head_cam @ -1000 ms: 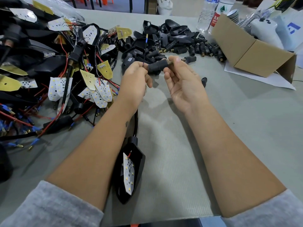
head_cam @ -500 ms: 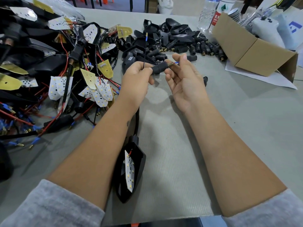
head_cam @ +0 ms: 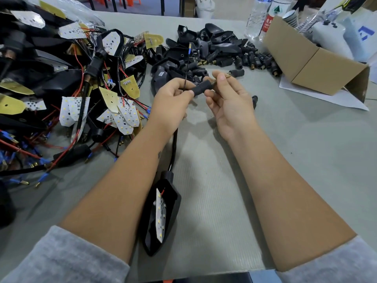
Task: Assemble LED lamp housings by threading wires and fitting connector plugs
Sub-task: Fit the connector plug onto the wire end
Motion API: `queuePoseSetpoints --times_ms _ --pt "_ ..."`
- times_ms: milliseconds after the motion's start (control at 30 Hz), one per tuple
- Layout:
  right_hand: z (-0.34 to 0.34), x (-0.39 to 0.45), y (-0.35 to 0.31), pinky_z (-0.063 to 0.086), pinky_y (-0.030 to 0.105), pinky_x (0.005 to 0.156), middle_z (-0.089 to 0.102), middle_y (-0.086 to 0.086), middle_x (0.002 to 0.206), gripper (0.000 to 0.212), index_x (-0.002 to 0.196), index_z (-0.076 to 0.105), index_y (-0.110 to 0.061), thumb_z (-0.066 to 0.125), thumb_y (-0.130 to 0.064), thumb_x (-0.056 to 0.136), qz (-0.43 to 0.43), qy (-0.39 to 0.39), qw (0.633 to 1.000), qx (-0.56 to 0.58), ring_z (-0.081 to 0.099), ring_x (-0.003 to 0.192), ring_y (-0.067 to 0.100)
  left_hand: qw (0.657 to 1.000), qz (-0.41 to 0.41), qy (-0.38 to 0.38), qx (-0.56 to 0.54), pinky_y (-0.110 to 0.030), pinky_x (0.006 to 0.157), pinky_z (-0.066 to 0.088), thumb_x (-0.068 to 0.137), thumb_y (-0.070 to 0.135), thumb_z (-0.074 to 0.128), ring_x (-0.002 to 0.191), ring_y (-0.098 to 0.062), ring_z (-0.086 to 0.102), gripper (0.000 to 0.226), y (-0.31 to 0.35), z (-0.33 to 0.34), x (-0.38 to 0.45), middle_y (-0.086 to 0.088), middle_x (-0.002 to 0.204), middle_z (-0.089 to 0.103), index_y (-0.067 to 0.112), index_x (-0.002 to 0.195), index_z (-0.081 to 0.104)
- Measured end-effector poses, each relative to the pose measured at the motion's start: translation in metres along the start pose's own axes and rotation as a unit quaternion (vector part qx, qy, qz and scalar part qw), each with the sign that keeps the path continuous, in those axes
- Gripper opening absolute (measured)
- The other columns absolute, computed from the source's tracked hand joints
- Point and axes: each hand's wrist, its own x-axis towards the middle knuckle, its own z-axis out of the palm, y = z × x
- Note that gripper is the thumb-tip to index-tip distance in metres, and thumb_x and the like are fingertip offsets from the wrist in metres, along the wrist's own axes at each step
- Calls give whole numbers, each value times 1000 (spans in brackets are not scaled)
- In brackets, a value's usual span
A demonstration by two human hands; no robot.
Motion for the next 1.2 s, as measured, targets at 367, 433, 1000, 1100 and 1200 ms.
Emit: queuePoseSetpoints --times_ms 367,433,1000,1100,1200 --pt "2 1 -1 48 19 53 62 2 71 20 90 61 -11 47 -16 103 13 26 999 -22 54 53 9 930 -14 94 -354 -28 77 49 103 26 46 73 -10 62 16 7 -21 4 5 78 67 28 107 61" --pt "1 1 -1 48 19 52 60 1 67 20 89 59 -10 47 -16 103 22 34 999 0 53 52 9 932 -6 105 -346 -24 70 50 105 28 42 68 -9 61 18 6 -22 4 6 72 64 29 109 60" --pt "0 10 0 46 19 47 54 5 68 26 84 56 -9 41 -15 105 20 114 990 79 49 48 11 993 64 -5 104 -14 51 31 94 14 59 51 -1 38 18 -3 -5 1 11 56 47 24 84 69" --pt "-2 12 -1 45 19 46 53 4 66 29 82 55 -10 39 -16 106 38 125 984 123 48 48 11 993 68 10 91 -18 54 32 94 15 59 58 -8 40 21 -4 -6 2 -2 63 49 28 80 68" --pt "-4 13 -1 46 19 44 52 4 64 29 83 55 -11 39 -17 106 50 125 980 149 49 44 9 994 68 -1 88 -19 53 32 93 15 60 56 -9 38 22 -5 -6 2 2 59 46 29 80 69"
